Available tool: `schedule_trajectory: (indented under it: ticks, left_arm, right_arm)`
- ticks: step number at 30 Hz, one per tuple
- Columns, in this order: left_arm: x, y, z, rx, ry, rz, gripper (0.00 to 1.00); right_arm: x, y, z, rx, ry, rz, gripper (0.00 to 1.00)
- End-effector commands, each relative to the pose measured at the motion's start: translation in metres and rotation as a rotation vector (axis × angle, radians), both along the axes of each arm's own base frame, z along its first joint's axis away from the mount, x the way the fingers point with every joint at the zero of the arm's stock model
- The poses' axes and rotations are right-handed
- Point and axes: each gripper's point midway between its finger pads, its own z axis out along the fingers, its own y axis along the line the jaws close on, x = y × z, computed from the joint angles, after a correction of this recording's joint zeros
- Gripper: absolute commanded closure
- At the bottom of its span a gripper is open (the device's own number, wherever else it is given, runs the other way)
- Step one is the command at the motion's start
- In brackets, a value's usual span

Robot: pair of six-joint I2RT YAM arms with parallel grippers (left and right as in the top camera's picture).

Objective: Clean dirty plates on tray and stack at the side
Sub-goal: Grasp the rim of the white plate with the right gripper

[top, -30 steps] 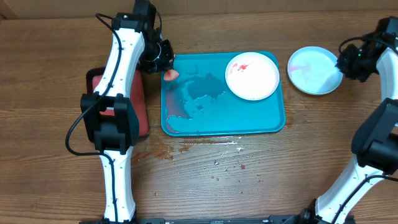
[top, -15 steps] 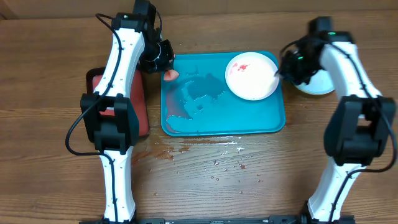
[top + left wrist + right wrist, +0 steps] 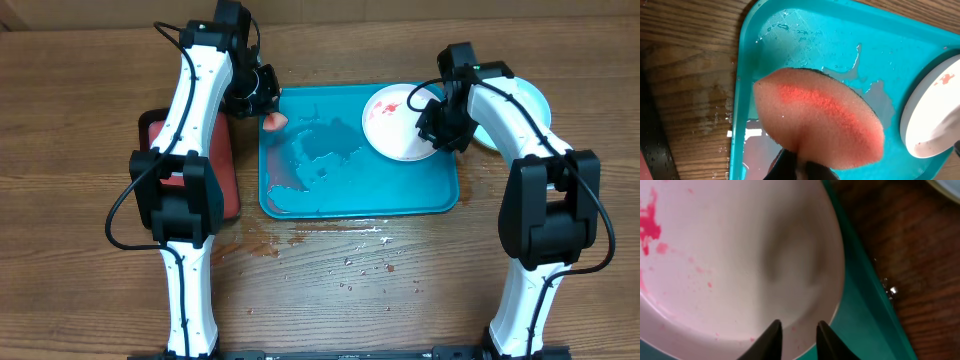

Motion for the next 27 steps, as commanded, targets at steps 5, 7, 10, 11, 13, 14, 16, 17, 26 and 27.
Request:
schedule_trajectory:
  ticks: [5, 7, 10, 11, 13, 14, 16, 17, 26, 27]
  left_arm:
    - [0.000, -0.007, 0.020, -0.017, -0.047, -0.033, 0.96]
    - [0.000, -0.007, 0.020, -0.016, -0.047, -0.033, 0.96]
    - [0.000, -0.007, 0.020, -0.017, -0.047, -0.033, 0.96]
    - [0.000, -0.007, 0.020, -0.017, -0.047, -0.033, 0.96]
    - [0.000, -0.007, 0.020, -0.017, -0.048, -0.033, 0.96]
    - [0.000, -0.007, 0.020, -0.017, -0.048, -0.033, 0.96]
    - [0.001, -0.007, 0.020, -0.017, -0.051, -0.033, 0.96]
    - [0.001, -0.007, 0.020, -0.017, -0.052, -0.033, 0.96]
    - [0.000, -0.018, 0.021, -0.015, -0.071, -0.091, 0.96]
    - [-0.001, -0.022, 0.021, -0.012, -0.079, -0.120, 0.96]
  right_arm:
    - [-0.002, -0.021, 0.014, -0.098, -0.021, -0.193, 0.78]
    - [-0.002, -0.021, 0.014, -0.098, -0.020, -0.192, 0.77]
    - [-0.003, -0.018, 0.014, -0.084, -0.014, -0.189, 0.74]
    - [-0.003, -0.018, 0.014, -0.084, -0.012, -0.189, 0.74]
    - [-0.005, -0.018, 0.011, -0.086, -0.007, -0.186, 0.74]
    - [-0.006, -0.017, 0.009, -0.086, -0.006, -0.185, 0.74]
    - [-0.006, -0.016, 0.001, -0.077, -0.010, -0.185, 0.74]
    - [-0.006, -0.013, -0.002, -0.061, -0.014, -0.183, 0.74]
    - [-0.002, 0.009, -0.027, 0.070, -0.057, -0.111, 0.67]
    - [0.000, 0.016, -0.028, 0.107, -0.072, -0.066, 0.74]
